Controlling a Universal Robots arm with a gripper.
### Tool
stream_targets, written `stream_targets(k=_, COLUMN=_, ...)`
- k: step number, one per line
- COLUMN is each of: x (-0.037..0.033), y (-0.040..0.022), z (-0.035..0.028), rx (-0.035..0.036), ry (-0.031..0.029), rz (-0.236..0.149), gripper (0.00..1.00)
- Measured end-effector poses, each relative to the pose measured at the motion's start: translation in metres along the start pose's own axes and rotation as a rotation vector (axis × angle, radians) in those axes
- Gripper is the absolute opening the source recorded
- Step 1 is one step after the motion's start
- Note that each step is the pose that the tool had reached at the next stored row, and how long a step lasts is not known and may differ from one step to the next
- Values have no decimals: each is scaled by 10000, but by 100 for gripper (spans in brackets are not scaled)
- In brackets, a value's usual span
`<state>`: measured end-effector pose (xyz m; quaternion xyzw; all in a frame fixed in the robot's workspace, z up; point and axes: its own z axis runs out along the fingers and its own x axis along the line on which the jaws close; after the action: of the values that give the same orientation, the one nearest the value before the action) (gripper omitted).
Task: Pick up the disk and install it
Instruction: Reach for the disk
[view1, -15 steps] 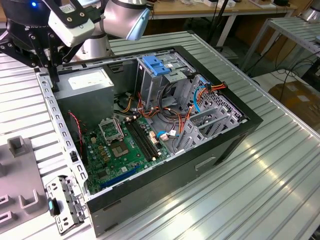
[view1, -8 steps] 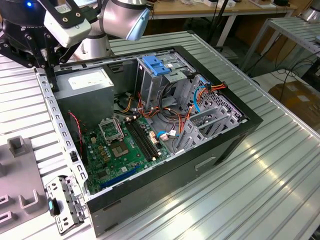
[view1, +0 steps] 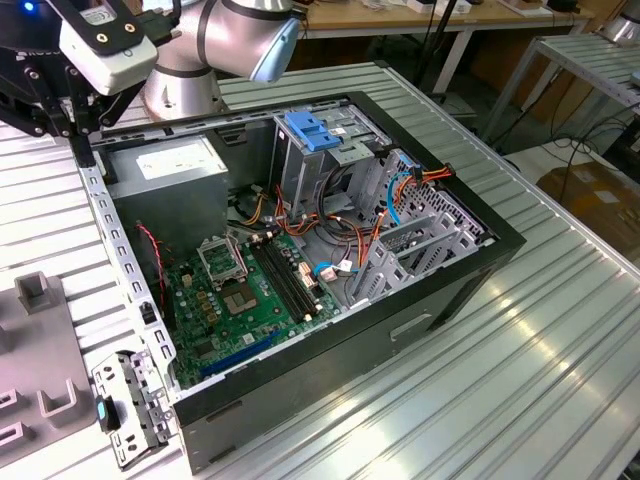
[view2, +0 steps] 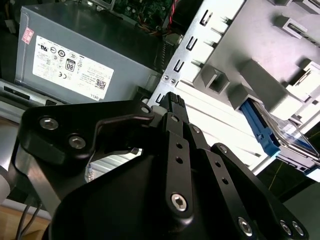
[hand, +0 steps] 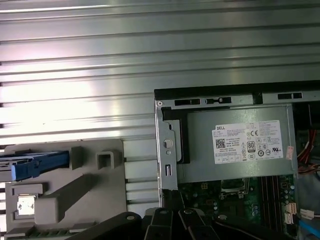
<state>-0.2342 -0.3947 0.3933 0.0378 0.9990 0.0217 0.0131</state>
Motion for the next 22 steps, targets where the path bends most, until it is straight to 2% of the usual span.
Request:
stream_targets(k=5, x=84, y=33, z=-1, rx=0, ry=0, rz=0, gripper=11)
stream_targets(k=8, x=233, y=70, z=-3, rx=1, ry=0, rz=1, gripper=11)
stream_targets(k=12, x=356, y=79, z=-5, rx=0, ry=0, rz=1, gripper=11)
stream_targets(k=16, x=553, y=95, z=-9, rx=0, ry=0, rz=1, gripper=11)
stream_targets(k=22, x=706, y=111, z=-12, rx=0, ry=-1, rz=0, gripper=11)
